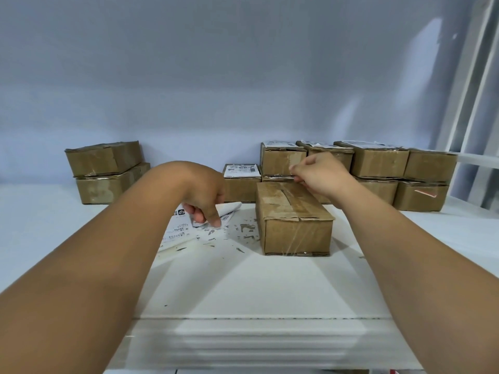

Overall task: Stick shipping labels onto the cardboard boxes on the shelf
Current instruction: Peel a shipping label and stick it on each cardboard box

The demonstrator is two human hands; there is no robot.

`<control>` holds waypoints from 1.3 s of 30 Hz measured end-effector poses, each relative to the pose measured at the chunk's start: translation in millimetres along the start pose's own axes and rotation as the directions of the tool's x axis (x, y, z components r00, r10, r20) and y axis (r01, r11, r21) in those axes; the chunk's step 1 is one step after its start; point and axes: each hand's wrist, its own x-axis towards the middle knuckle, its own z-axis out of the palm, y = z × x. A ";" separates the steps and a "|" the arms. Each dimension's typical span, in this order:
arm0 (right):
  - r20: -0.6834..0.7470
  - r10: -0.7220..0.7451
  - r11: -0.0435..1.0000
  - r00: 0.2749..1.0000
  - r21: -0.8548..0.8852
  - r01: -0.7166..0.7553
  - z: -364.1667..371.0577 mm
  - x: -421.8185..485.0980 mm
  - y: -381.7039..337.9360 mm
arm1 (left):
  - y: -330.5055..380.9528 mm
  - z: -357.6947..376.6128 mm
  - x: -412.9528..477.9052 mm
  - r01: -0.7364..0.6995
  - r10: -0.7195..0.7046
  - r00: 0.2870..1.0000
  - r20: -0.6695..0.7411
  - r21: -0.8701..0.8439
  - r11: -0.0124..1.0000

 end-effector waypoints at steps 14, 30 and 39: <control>0.009 0.028 0.999 1.000 -0.045 -0.027 -2.0 -6.0 -4.3 | -5.6 -10.9 -26.1 0.166 -0.175 0.967 0.184 0.062 0.984; 0.027 0.007 0.994 1.000 -0.110 -0.004 1.3 -12.0 -7.3 | -4.7 8.8 -37.4 0.207 -0.235 0.953 0.190 0.157 0.966; 0.065 -0.065 0.993 0.996 -0.091 0.071 3.5 -28.1 -15.0 | -38.2 34.5 -77.4 0.090 -0.091 0.994 -0.058 -0.015 0.996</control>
